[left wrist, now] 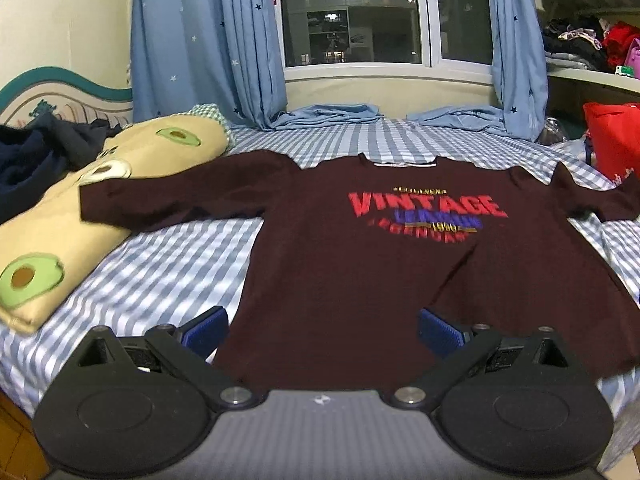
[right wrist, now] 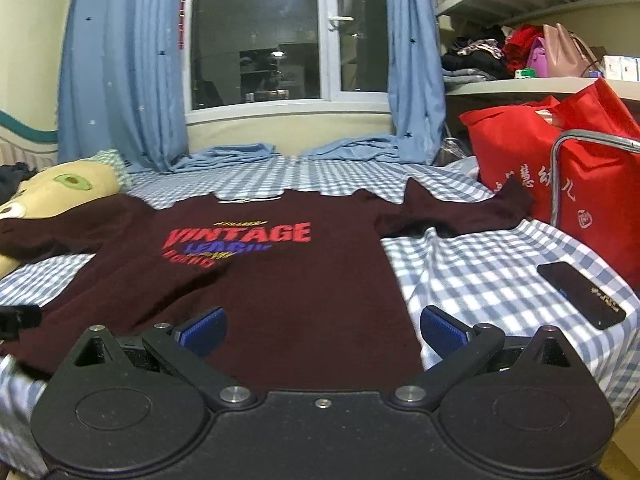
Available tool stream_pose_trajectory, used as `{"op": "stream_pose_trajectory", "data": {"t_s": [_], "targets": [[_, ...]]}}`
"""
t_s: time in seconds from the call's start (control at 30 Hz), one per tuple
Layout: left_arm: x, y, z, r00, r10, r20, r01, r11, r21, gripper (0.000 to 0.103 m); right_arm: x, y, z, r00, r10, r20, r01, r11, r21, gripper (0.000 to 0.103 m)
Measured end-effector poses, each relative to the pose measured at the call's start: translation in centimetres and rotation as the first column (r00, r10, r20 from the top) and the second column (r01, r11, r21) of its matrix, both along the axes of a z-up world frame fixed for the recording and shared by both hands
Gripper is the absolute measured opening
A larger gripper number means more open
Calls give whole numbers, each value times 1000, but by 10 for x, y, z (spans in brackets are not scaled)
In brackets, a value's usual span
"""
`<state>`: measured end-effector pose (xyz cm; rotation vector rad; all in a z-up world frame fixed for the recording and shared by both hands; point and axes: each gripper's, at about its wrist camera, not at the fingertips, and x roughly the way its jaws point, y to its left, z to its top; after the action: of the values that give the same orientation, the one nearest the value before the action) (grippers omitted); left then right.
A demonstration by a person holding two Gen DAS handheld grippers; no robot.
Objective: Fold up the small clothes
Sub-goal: 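Move the right tool to the sleeve cuff beside the red bag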
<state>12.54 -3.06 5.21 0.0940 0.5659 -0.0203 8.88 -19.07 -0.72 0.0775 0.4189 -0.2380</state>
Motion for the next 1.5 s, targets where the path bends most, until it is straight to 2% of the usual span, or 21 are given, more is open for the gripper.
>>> {"op": "stream_pose_trajectory", "data": {"t_s": [0.23, 0.33, 0.43, 0.63, 0.8, 0.93, 1.03, 1.23, 1.3, 1.5], "targets": [[89, -33, 17, 997, -48, -63, 49, 999, 4, 102, 63, -42, 5, 996, -78, -53, 80, 996, 29, 103], [120, -52, 30, 992, -108, -57, 108, 994, -17, 102, 92, -63, 11, 992, -109, -69, 113, 992, 49, 103], [144, -77, 48, 986, -155, -69, 155, 988, -7, 102, 112, -79, 25, 980, -174, -96, 181, 981, 72, 103], [181, -108, 100, 968, -182, -174, 189, 982, 24, 102, 145, -102, 77, 941, -237, -240, 265, 960, 88, 103], [209, -132, 148, 954, -197, -225, 216, 974, 65, 102, 155, -119, 135, 926, -250, -281, 300, 942, 148, 103], [231, -164, 171, 948, -211, -236, 248, 959, 139, 102, 171, -138, 163, 915, -259, -310, 318, 935, 158, 103], [248, -192, 181, 943, -226, -245, 270, 949, 164, 102, 183, -161, 177, 910, -277, -309, 337, 928, 160, 103], [289, -251, 185, 935, -213, -285, 264, 952, 154, 102, 206, -222, 177, 907, -322, -271, 380, 904, 198, 103], [303, -270, 182, 932, -207, -296, 261, 953, 155, 102, 215, -242, 171, 913, -331, -237, 380, 902, 206, 103], [339, -318, 165, 925, -197, -324, 255, 955, 148, 102, 244, -302, 146, 903, -383, -195, 416, 891, 181, 103]]}}
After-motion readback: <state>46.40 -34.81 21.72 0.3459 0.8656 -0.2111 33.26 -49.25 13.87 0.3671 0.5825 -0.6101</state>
